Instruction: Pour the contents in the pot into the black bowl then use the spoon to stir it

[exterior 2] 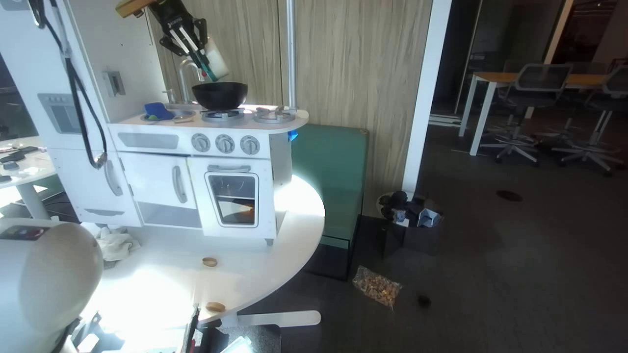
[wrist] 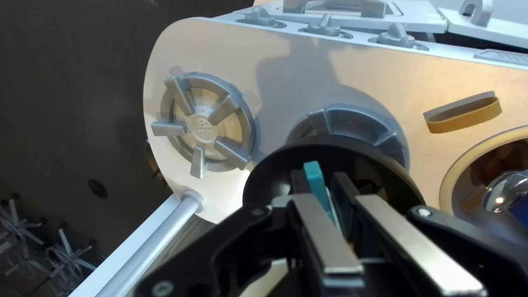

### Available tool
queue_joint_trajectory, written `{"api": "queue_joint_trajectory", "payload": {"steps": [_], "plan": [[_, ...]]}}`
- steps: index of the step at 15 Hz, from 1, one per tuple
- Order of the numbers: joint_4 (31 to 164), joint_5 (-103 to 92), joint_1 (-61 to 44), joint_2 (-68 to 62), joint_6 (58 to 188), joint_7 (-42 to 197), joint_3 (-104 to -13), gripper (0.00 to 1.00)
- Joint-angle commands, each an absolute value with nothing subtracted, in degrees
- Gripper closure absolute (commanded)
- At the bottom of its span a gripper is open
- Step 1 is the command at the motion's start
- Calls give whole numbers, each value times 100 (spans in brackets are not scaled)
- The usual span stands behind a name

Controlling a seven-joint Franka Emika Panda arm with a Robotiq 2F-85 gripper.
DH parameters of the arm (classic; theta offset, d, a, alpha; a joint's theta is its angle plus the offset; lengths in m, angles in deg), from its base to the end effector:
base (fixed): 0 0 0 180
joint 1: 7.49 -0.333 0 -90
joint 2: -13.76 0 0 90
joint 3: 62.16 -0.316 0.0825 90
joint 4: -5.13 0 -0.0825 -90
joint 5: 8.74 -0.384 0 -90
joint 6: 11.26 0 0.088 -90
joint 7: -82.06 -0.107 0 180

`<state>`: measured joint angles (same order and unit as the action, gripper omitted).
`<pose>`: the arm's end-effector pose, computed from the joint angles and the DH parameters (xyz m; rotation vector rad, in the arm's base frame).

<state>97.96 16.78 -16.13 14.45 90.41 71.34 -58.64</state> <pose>0.5714 0.0133 0.6356 2.7093 -0.0585 0.3077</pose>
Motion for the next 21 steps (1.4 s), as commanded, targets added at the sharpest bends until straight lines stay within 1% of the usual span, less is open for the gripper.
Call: {"api": "queue_joint_trajectory", "payload": {"steps": [1, 7, 12, 16, 21], "plan": [[10090, 2035, -1303, 1722, 9316, 6844, -6110, 93], [9820, 2015, -897, 1402, 9239, 6658, -6053, 93], [9979, 1560, -795, 1737, 9289, 6688, -6069, 93], [10014, 384, -667, 2235, 9196, 7053, -5925, 93], [9891, -1486, -327, 2558, 8684, 8045, -5319, 93]]}}
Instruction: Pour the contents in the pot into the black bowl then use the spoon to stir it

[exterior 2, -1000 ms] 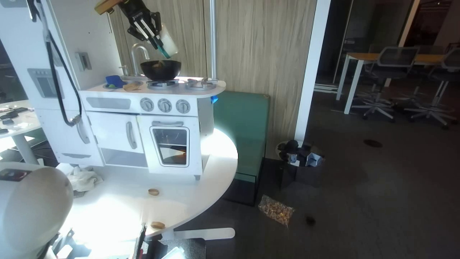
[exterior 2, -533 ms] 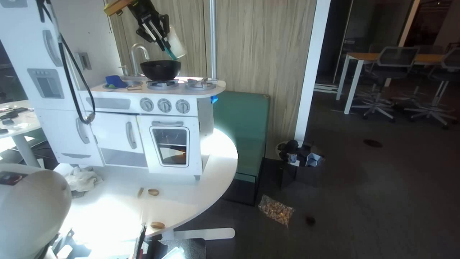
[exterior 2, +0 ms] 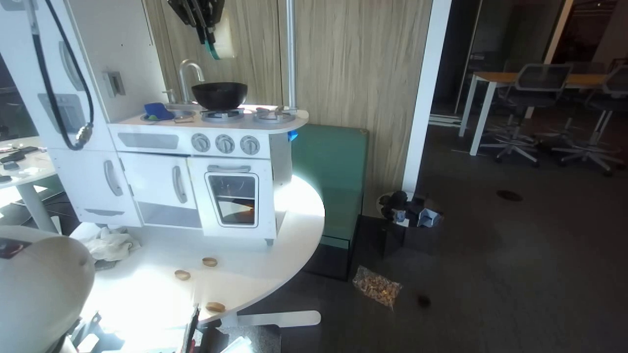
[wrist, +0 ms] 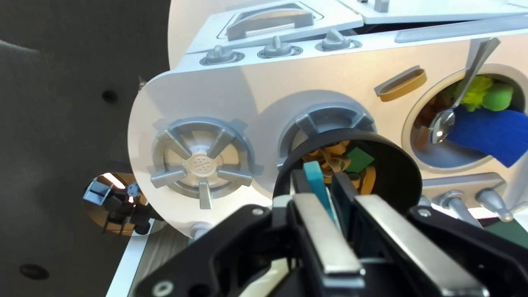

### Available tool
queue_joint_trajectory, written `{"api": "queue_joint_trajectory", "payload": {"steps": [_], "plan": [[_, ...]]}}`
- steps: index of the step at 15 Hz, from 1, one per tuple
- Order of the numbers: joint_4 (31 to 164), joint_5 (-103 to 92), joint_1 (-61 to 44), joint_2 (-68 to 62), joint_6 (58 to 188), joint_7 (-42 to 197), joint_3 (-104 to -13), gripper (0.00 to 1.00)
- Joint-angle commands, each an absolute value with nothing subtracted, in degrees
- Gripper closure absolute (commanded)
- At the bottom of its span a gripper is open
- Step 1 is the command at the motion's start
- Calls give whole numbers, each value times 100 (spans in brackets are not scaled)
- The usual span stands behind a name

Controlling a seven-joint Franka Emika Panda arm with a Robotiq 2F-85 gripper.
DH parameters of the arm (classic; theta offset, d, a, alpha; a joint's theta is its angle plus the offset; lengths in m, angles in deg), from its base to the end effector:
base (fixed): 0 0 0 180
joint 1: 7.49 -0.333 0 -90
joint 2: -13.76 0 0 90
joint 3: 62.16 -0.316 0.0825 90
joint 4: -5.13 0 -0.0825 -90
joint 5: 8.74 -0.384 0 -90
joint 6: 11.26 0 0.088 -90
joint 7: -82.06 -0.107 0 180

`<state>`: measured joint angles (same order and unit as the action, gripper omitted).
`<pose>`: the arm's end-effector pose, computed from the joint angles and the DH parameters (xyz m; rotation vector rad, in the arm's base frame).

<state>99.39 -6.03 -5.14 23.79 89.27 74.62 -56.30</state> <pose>0.5081 -0.0834 0.7007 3.0506 -0.4177 0.4392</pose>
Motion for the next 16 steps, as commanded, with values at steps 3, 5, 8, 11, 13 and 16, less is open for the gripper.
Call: {"api": "queue_joint_trajectory", "payload": {"steps": [3, 5, 8, 11, 13, 16], "plan": [[9797, -2518, -144, 2507, 8205, 8754, -4848, 93], [9673, -3179, -41, 2370, 7788, 9312, -4546, 93], [9455, -3907, 137, 2089, 7094, 9818, -4214, 93], [9213, -4397, 347, 1735, 6578, 9954, -4040, 93], [8973, -4590, 497, 1420, 6342, 9874, -4037, 93], [8628, -4718, 696, 991, 6297, 9653, -4141, 92]]}}
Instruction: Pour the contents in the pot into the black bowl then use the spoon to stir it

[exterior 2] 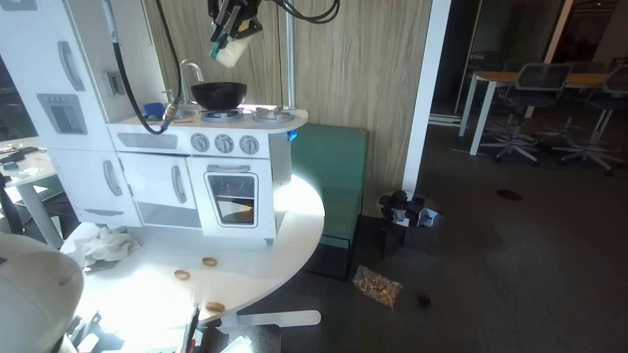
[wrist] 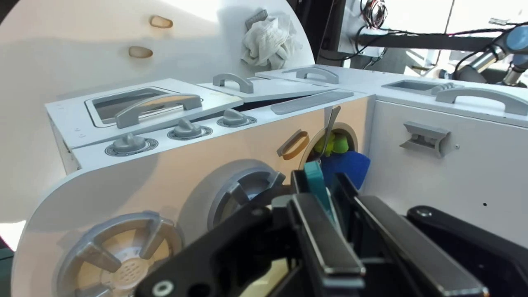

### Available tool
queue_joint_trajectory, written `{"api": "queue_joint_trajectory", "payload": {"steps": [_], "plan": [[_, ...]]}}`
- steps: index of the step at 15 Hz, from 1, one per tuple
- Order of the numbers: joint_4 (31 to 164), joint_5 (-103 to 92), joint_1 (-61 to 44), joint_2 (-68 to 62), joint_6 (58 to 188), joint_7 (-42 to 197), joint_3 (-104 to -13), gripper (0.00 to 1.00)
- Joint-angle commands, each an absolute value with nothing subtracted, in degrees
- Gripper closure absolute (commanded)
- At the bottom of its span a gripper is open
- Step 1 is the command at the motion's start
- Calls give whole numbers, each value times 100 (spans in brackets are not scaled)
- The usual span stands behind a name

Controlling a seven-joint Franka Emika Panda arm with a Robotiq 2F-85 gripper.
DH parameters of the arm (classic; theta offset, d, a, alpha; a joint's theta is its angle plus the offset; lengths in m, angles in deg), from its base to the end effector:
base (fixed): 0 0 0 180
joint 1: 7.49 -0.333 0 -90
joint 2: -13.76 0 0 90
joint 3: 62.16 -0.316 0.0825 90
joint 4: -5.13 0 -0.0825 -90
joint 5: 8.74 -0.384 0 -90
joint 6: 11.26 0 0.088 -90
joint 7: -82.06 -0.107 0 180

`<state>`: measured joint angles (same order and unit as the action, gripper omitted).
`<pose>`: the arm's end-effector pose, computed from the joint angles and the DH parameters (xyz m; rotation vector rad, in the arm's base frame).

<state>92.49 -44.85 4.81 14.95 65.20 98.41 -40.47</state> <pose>0.4718 -0.2325 0.6620 -2.4822 0.2601 -0.1543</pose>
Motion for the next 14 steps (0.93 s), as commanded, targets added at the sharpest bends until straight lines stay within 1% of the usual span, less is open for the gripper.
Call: {"api": "queue_joint_trajectory", "payload": {"steps": [1, 7, 14], "plan": [[8520, -4745, 758, 863, 6319, 9603, -4167, 92], [7899, -4946, 1248, 138, 6237, 9314, -4246, 92], [7190, -5338, 1806, -659, 5770, 9245, -4497, 92]]}}
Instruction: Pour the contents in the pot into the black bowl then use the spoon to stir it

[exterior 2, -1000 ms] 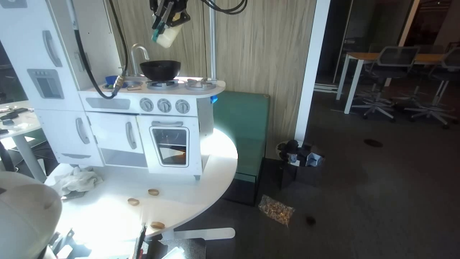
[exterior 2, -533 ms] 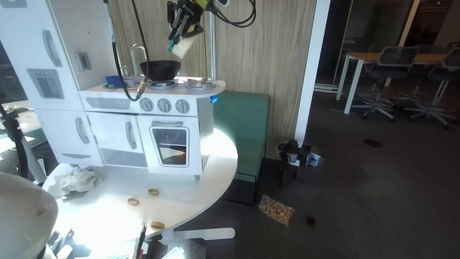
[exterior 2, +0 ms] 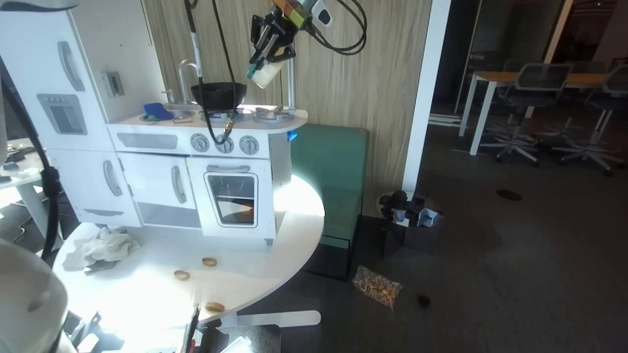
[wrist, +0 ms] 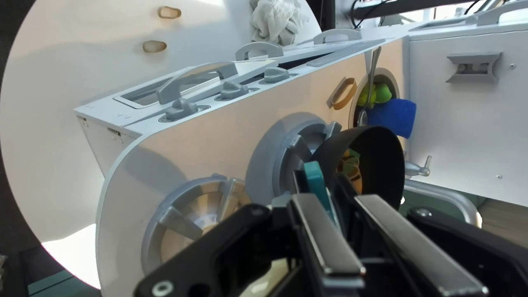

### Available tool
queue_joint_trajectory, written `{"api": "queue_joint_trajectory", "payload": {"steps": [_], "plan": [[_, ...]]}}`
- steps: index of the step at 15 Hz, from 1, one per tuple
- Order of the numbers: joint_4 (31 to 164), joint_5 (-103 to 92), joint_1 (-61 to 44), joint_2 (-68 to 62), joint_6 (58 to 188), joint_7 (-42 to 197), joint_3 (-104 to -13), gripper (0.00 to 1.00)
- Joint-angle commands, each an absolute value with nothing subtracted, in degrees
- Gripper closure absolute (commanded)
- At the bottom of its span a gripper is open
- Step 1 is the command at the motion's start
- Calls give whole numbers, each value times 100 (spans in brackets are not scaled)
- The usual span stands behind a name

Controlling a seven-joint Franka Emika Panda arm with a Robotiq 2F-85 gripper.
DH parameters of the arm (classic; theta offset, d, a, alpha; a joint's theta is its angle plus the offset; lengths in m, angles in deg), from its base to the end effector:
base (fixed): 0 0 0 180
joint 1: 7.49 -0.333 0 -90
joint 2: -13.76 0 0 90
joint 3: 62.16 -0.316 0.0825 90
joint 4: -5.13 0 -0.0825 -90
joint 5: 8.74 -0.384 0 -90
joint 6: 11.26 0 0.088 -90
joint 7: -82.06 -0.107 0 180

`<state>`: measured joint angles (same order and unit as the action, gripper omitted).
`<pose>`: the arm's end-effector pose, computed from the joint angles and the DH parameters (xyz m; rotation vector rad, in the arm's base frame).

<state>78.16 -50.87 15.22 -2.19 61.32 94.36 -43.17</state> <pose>0.5244 -0.3086 0.6090 -2.4073 0.4698 -0.0651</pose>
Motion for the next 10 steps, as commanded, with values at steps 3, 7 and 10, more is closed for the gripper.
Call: {"api": "queue_joint_trajectory", "payload": {"steps": [3, 7, 10], "plan": [[6889, -5423, 2010, -1032, 5580, 9145, -4629, 92], [6491, -5468, 2254, -1482, 5382, 9104, -4816, 92], [6163, -5468, 2377, -1758, 5244, 9125, -4992, 92]]}}
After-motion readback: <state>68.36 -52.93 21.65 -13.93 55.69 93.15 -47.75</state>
